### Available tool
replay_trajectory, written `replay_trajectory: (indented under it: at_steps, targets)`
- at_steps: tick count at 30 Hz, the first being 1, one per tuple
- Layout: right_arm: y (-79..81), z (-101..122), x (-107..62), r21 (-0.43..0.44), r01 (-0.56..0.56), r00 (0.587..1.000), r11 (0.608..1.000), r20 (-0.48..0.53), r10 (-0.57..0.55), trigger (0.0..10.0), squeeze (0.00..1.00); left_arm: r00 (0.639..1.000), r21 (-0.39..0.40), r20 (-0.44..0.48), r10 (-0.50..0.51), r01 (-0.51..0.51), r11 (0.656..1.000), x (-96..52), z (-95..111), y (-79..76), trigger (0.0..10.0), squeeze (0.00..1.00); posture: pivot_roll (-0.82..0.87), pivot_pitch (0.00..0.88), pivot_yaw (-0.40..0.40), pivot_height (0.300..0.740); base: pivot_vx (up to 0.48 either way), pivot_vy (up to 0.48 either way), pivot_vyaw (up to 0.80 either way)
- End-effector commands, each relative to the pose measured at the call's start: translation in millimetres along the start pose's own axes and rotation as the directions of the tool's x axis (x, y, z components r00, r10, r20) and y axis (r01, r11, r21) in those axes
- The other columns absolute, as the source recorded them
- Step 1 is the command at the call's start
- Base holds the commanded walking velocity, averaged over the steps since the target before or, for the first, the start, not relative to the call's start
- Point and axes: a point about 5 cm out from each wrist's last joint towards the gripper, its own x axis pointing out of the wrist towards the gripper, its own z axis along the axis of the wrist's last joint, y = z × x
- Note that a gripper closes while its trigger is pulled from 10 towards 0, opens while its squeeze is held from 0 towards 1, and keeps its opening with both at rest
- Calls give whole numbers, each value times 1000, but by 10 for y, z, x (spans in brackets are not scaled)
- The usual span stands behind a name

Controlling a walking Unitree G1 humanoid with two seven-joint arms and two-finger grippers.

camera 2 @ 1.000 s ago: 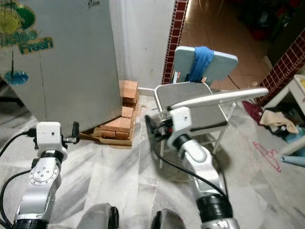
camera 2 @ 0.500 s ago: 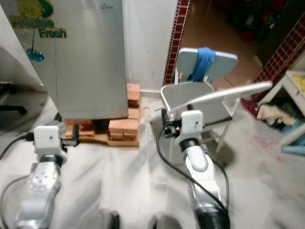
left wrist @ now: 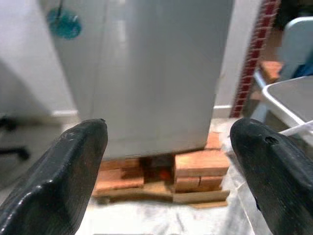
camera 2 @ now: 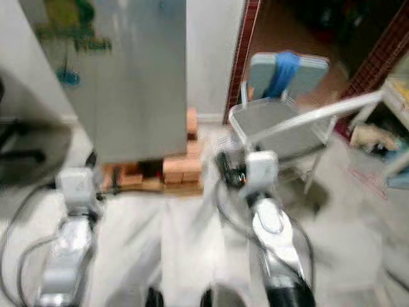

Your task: Restocking fridge

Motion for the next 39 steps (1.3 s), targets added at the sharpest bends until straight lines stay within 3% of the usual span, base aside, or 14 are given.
replay_trajectory:
  at_steps: [1,19,23,33,39]
  targets:
    - [53,70,44,6,-14,999,1000,32,14,10000,0,999,14,22,36,-36,999,27,47,106,10000,0,68,71,-52,740,0,480,-738]
    - [63,95,94,-15,-13,999,1000,51,13,10000,0,998,5,38,44,-45,999,98,98,174,10000,0,85,80,-43,740,0,480,-632]
    - [62,84,101,-17,-13,999,1000,49,14,10000,0,998,2,31,56,-56,998,100,84,191,10000,0,85,80,-43,740,0,480,0]
    - [2,132,115,-57,-22,998,998,60,25,10000,0,998,23,39,56,-57,998,137,111,227,10000,0,93,91,-52,740,0,480,-238]
    - [-120,96,42,-96,20,998,995,60,-14,10000,0,1000,54,25,6,-8,998,103,44,260,10000,0,86,87,-51,740,0,480,-617]
